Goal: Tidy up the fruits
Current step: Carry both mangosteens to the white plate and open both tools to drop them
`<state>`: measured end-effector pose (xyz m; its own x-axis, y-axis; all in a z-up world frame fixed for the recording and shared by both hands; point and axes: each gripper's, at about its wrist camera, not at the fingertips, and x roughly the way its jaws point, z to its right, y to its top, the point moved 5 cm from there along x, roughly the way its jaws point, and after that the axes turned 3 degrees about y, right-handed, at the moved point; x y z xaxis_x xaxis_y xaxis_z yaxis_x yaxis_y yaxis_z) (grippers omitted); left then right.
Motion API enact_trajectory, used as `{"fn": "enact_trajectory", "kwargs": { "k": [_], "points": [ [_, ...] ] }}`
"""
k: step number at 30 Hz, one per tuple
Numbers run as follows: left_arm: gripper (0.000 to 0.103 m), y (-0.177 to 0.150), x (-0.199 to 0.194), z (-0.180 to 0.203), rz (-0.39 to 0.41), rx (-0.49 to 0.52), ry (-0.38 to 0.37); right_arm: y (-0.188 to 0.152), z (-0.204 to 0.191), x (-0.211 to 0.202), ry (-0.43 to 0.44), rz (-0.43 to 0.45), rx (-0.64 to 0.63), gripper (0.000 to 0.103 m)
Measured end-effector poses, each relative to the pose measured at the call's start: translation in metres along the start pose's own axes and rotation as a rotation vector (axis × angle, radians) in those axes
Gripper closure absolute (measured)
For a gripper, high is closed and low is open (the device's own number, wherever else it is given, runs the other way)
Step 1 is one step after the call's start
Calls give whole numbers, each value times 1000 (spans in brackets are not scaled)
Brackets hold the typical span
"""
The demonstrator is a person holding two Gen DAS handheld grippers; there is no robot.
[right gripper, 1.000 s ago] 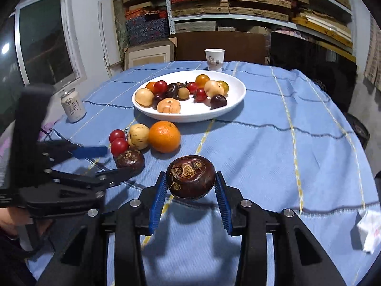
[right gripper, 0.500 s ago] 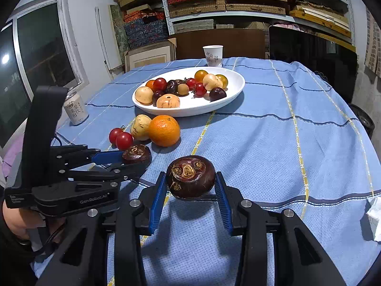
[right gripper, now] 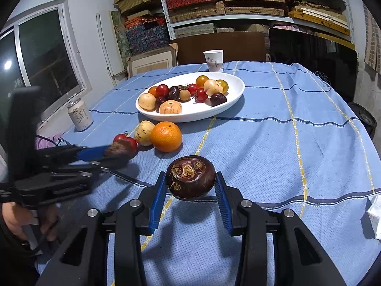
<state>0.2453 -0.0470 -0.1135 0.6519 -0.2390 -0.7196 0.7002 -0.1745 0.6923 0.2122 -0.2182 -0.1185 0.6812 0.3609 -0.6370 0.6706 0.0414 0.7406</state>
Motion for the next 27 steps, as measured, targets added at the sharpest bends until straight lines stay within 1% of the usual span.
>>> {"fn": "enact_trajectory", "kwargs": {
  "k": [4,9,13,14,16,19,21,23,27],
  "points": [
    [62,2,-31,-13,41,-15,11,3,-2,-5,0,3,1,62],
    [62,13,-59,-27,92,-28,30,18,-15,-21,-1,41,-35,62],
    [62,28,-70,-37,113,-43,37,40,-25,-35,-9,72,-77,62],
    [62,33,-71,-39,115,-46,36,50,-27,-37,-14,82,-88,62],
    [62,47,-71,-40,118,-46,30,65,-28,-40,-17,93,-100,62],
    [62,71,-64,-41,126,-48,33,98,-30,-39,-26,117,-132,62],
    [62,87,-58,-42,137,-52,52,116,-29,-34,-41,129,-148,62],
    [62,103,-47,-46,149,-64,76,137,-26,-22,-54,134,-162,62],
    [62,134,-12,-54,124,-97,82,168,-18,9,-77,129,-181,62]
  ]
}}
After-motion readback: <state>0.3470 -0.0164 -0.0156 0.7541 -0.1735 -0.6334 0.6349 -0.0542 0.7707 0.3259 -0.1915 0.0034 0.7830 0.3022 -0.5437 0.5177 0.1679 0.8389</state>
